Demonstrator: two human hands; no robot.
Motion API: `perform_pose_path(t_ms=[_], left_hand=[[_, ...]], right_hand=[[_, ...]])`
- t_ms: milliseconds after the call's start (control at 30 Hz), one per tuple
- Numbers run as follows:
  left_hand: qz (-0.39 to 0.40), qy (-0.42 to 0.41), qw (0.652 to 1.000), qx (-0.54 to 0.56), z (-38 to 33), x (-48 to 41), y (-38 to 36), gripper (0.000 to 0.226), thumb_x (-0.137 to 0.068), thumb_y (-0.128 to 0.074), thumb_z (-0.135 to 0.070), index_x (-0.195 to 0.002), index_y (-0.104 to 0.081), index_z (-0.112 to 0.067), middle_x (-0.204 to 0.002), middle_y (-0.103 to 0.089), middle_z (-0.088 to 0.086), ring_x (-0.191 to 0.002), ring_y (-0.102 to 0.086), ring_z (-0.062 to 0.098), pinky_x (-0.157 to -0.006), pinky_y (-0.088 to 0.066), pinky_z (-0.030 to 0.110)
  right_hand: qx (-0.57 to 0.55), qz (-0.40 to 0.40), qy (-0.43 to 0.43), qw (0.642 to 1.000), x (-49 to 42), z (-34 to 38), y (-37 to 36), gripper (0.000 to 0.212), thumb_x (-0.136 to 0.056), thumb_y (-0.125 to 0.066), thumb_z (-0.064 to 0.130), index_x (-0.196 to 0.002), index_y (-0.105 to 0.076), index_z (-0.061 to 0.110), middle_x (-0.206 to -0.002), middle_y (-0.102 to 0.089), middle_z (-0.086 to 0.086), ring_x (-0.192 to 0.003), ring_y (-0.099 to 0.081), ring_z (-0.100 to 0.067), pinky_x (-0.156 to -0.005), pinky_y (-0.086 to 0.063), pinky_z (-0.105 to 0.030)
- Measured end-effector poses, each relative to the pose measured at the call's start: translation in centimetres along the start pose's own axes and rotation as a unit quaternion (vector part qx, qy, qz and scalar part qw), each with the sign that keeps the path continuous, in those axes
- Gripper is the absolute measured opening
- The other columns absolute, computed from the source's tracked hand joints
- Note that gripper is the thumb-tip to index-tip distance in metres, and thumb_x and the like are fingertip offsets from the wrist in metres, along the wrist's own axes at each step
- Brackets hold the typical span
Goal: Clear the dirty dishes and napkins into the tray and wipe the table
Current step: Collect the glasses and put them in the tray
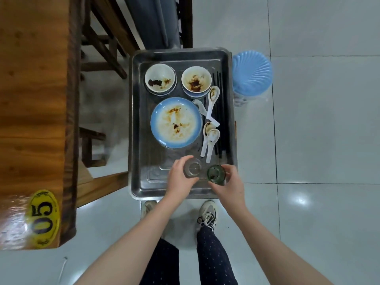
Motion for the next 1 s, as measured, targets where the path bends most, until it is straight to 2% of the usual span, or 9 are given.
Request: perform_pose_path(t_ms=[100,267,467,567,700,800,833,933,1000], left_hand=[[-0.010,-0.005,1.000,0.005,0.3,-0.3,-0.7,0.060,-0.070,-0.082,-0.007,-0.122,-0.058,-0.024,-0.114,-0.054,-0.008,-0.101,-0.049,0.005,-0.076,-0.032,-0.003],[-0.041,-0.008,0.999,0.032,0.2,-0.9,-0.7,0.059,-0.072,-0.082,-0.011,-0.123,-0.057,-0.025,-0.118,-0.055,-0.005,-0.101,-0.053,0.007,-0.080,-0.037,0.007],[-0.035,-0.029,0.998,0.043,-0.7,-2.0,-0.4,0.063,-0.069,-0.085,-0.011,-0.125,-0.057,-0.022,-0.120,-0.055,-0.005,-0.108,-0.054,0.011,-0.094,-0.046,0.025],[-0.035,-0.029,0.998,0.036,-0.9,-2.3,-0.7,0.063,-0.069,-0.085,-0.013,-0.125,-0.057,-0.023,-0.120,-0.054,-0.007,-0.106,-0.051,0.006,-0.092,-0.042,0.020],[-0.040,-0.021,0.998,0.045,-0.8,-2.3,-1.2,0.064,-0.069,-0.085,-0.014,-0.125,-0.056,-0.025,-0.119,-0.052,-0.010,-0.104,-0.051,0.004,-0.090,-0.042,0.016],[-0.037,-0.020,0.999,0.035,-0.6,-2.2,-1.3,0.065,-0.070,-0.084,-0.014,-0.126,-0.053,-0.026,-0.123,-0.051,-0.009,-0.101,-0.046,-0.002,-0.082,-0.034,0.002],[-0.035,-0.017,0.999,0.033,-0.6,-2.2,-1.3,0.067,-0.070,-0.084,-0.015,-0.128,-0.052,-0.027,-0.125,-0.051,-0.009,-0.102,-0.045,-0.002,-0.082,-0.033,0.002],[-0.025,-0.009,0.999,0.037,-0.4,-2.2,-1.2,0.078,-0.070,-0.084,-0.016,-0.137,-0.045,-0.027,-0.134,-0.049,-0.009,-0.114,-0.045,0.001,-0.095,-0.035,0.015],[-0.013,-0.007,0.999,0.030,-0.4,-2.1,-1.1,0.084,-0.070,-0.085,-0.015,-0.141,-0.041,-0.026,-0.139,-0.047,-0.008,-0.124,-0.044,0.006,-0.100,-0.034,0.020]], right_hand=[[-0.002,-0.008,0.014,1.000,-0.5,0.1,-0.7,0.050,-0.066,-0.085,0.017,-0.101,-0.052,0.031,-0.091,-0.063,0.018,-0.086,-0.060,0.006,-0.072,-0.048,-0.013],[-0.006,-0.021,0.024,0.999,-1.5,1.1,-1.2,0.051,-0.069,-0.082,0.018,-0.106,-0.050,0.033,-0.094,-0.064,0.016,-0.090,-0.062,0.000,-0.079,-0.053,-0.027],[-0.024,-0.024,0.028,0.999,-2.7,2.2,-0.8,0.052,-0.066,-0.081,0.017,-0.106,-0.051,0.033,-0.093,-0.063,0.018,-0.087,-0.061,0.001,-0.074,-0.049,-0.017],[-0.028,-0.027,0.033,0.999,-3.1,2.4,-0.5,0.053,-0.065,-0.081,0.013,-0.105,-0.052,0.030,-0.093,-0.063,0.018,-0.084,-0.059,0.005,-0.069,-0.044,-0.006],[-0.023,-0.027,0.038,0.999,-3.2,2.4,-0.3,0.056,-0.064,-0.082,0.010,-0.108,-0.052,0.026,-0.094,-0.062,0.017,-0.086,-0.058,0.006,-0.070,-0.042,-0.004],[-0.019,-0.024,0.038,0.999,-3.0,2.3,-0.4,0.059,-0.065,-0.083,0.008,-0.110,-0.051,0.028,-0.097,-0.061,0.018,-0.089,-0.059,0.005,-0.071,-0.042,-0.004],[-0.018,-0.023,0.036,0.999,-3.0,2.3,-0.4,0.061,-0.065,-0.082,0.007,-0.112,-0.050,0.028,-0.098,-0.061,0.017,-0.090,-0.060,0.004,-0.072,-0.042,-0.004],[-0.014,-0.019,0.034,0.999,-2.7,2.3,-0.4,0.070,-0.066,-0.083,0.006,-0.125,-0.050,0.021,-0.104,-0.059,0.017,-0.095,-0.057,0.004,-0.079,-0.040,-0.002],[-0.010,-0.011,0.030,0.999,-2.4,2.3,-0.4,0.076,-0.067,-0.083,0.005,-0.132,-0.047,0.019,-0.105,-0.055,0.021,-0.095,-0.052,0.016,-0.079,-0.036,0.003]])
Point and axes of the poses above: each hand's wrist, its own x-axis away from the middle knuckle, its own y-axis out of the back of the hand, z = x × y, the point moved 5 cm from there along -x, towards the middle knuckle
